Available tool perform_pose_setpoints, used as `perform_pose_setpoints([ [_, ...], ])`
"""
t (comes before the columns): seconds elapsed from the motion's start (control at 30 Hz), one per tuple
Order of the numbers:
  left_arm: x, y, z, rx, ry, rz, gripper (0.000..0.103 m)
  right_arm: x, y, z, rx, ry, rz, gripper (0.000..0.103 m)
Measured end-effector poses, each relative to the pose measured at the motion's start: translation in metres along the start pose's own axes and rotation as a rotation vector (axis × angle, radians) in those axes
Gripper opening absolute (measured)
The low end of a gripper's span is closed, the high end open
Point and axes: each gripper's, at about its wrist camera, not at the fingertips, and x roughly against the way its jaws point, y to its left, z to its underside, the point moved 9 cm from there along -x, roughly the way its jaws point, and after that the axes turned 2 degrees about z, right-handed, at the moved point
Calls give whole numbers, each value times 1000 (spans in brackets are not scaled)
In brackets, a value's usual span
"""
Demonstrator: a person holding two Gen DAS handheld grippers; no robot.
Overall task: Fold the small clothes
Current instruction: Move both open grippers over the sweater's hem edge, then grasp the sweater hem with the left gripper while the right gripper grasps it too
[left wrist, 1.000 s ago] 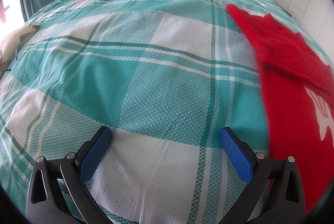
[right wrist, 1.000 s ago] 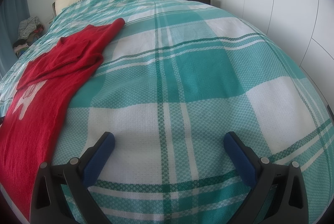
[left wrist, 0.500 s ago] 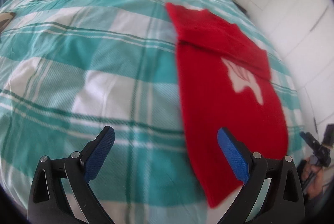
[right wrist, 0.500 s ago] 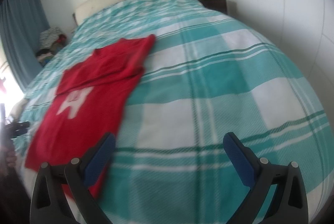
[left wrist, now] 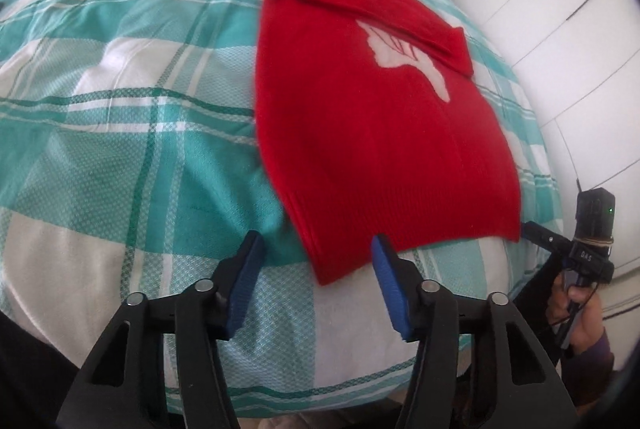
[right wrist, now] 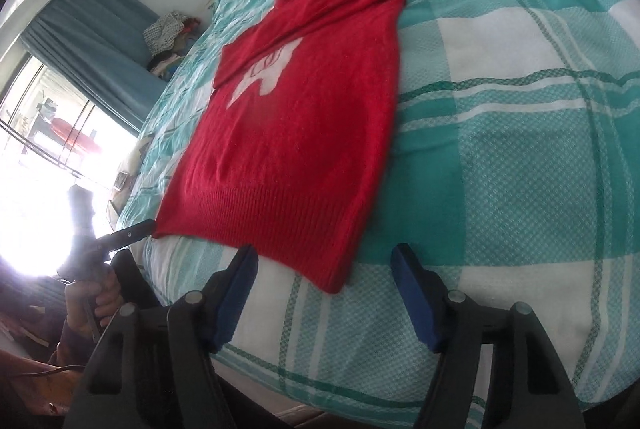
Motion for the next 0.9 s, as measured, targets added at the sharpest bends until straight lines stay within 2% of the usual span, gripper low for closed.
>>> perform_pose_setpoints([
  [0.1, -4, 1, 1, 35, 18, 21, 33, -2, -2, -4, -9, -11, 8, 56],
  [0.17, -9, -1, 4, 51, 47, 43, 12, -6, -2, -5, 4, -3, 26, 43],
  [0.2, -12, -2, 4, 56, 55, 47, 7, -7, -4, -4, 16, 2, 44, 38],
  [0.27, -13, -5, 3, 50, 50, 48, 4, -7, -7, -5, 23, 6, 73, 7],
  [0.3, -9, -8, 1, 42, 40, 53, 4, -4, -8, -5, 13, 2, 65, 5],
  [0.43, 22, -21, -25, 32, -51, 120, 3, 18, 2, -24, 3, -45, 18, 5],
  [0.53, 41, -28, -68, 24, -147, 160, 3, 32, 14, -57, 32, -87, -7, 5],
  [0.73, 27, -23, -188, 42, -289, 176, 3, 25, 21, -170, 67, -194, -18, 5],
  [0.9, -17, -7, -283, 89, -326, 135, 3, -15, 5, -272, -2, -228, -20, 5],
])
